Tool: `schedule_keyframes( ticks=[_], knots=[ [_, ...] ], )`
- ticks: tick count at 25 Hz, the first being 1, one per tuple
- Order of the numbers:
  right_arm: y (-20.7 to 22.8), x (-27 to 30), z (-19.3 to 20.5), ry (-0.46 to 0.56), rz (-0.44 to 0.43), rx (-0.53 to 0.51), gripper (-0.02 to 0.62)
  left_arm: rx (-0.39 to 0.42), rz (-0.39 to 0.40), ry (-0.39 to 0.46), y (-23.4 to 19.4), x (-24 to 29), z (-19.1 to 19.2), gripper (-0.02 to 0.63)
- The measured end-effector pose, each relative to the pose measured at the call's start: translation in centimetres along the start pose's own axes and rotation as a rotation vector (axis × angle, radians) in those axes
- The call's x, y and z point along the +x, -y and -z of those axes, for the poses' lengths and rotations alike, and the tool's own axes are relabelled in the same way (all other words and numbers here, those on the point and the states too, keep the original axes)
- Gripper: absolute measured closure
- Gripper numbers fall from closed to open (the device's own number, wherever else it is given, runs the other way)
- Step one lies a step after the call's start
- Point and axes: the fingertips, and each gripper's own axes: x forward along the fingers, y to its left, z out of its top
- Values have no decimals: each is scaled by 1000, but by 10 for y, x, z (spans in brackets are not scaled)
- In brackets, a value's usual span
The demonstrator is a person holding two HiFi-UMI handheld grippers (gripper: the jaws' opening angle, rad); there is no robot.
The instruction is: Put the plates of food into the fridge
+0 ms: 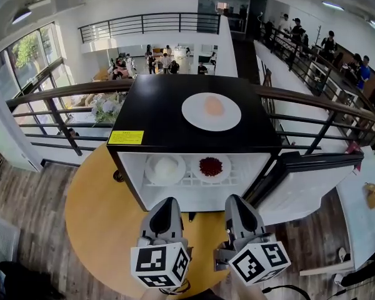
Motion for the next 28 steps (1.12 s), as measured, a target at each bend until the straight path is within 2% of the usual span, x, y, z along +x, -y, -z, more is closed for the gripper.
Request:
schedule_keyframes(
  ticks=[2, 5, 9, 12, 15, 16, 18, 19, 21, 24, 26, 28],
  knots=[
    [-12, 2, -19, 7, -59, 22, 581, 7, 29, 12, 5, -1, -16, 598],
    [-28, 9, -53, 15, -144, 65, 581, -36, 96, 29, 13, 0, -45, 598],
    [-40, 26, -93, -30, -247, 174, 581, -170, 224, -4, 24, 5, -84, 598],
    [-45, 43, -119, -88, -306, 161, 581, -278, 317, -56, 30, 15, -108, 598],
    [-38, 57, -137, -151, -301, 158, 581, -412, 397, -146, 38, 26, -124, 598],
    [-32, 62, -140, -182, -283, 190, 581, -467, 421, -189, 40, 30, -127, 598],
    [-17, 71, -141, -256, -220, 325, 581, -552, 445, -264, 41, 39, -133, 598],
    [-11, 77, -141, -294, -209, 408, 581, -571, 444, -293, 41, 46, -136, 598],
    [-8, 90, -141, -378, -247, 557, 581, -587, 431, -346, 39, 57, -141, 598],
    [-4, 109, -136, -498, -303, 700, 581, -676, 458, -456, 39, 70, -147, 598],
    [-1, 118, -134, -553, -302, 723, 580, -687, 496, -516, 38, 79, -154, 598],
    [-1, 125, -132, -598, -289, 681, 580, -610, 485, -537, 24, 90, -162, 598]
  ],
)
